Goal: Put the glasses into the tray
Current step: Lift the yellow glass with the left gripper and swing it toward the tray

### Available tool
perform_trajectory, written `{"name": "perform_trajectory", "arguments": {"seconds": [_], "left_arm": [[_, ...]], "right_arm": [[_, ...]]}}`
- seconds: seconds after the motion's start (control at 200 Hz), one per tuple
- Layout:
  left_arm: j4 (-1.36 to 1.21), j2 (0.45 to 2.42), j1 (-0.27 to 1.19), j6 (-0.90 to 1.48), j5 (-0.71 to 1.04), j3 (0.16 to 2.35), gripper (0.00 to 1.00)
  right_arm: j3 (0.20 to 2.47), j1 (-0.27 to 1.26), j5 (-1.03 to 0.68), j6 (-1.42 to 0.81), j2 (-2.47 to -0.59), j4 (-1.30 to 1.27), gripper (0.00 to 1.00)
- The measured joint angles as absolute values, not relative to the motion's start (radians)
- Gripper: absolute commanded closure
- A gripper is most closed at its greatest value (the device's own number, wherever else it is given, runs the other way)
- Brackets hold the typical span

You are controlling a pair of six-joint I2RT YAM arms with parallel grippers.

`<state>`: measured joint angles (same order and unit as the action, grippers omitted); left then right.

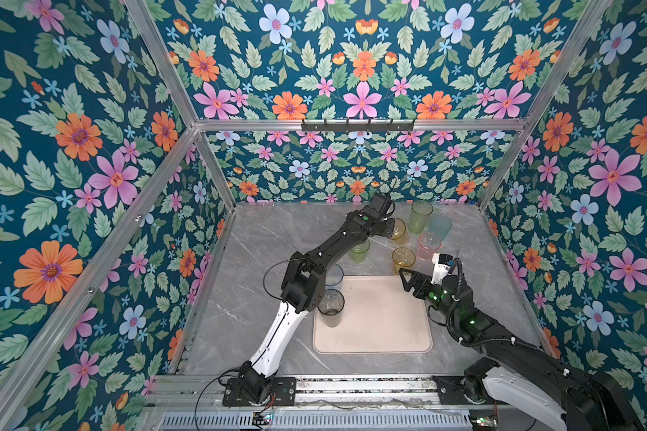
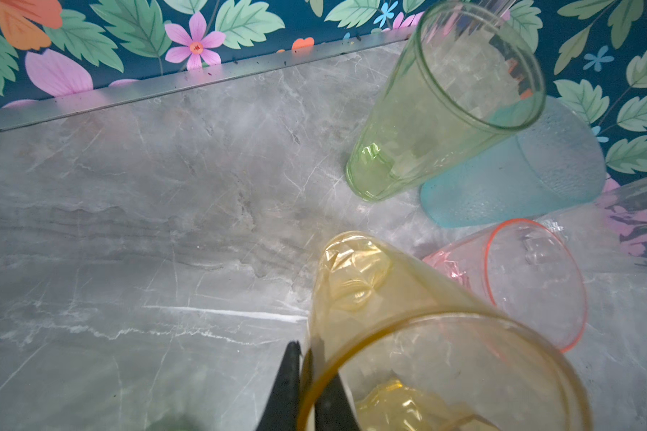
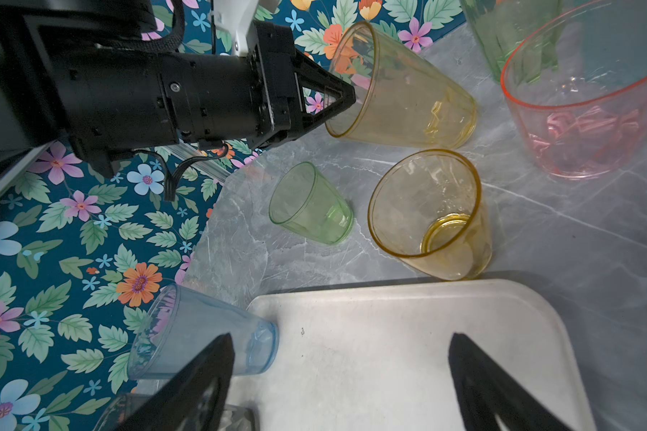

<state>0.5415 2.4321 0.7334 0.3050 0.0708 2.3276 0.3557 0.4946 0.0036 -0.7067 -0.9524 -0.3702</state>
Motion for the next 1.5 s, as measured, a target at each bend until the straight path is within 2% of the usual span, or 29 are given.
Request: {"name": "perform_trajectory", "arguments": {"seconds": [0.575, 1.255, 1.5], "left_arm": [[0.677, 2.223, 0.717, 0.302, -0.012, 2.254, 1.00], [1.046, 1.917, 0.720, 0.322, -0.102, 2.246, 1.00], [1.166, 1.803, 0.749, 0.343, -0.098, 2.174, 1.00]], "right_arm": [[0.350, 0.495, 0.004, -0.707, -0.943, -0.372, 0.09], [0.349, 0.495, 0.003, -0.707, -0.961, -0.390, 0.09], [0.349, 0.495, 0.002, -0.707, -0.966, -0.393, 0.09]]}}
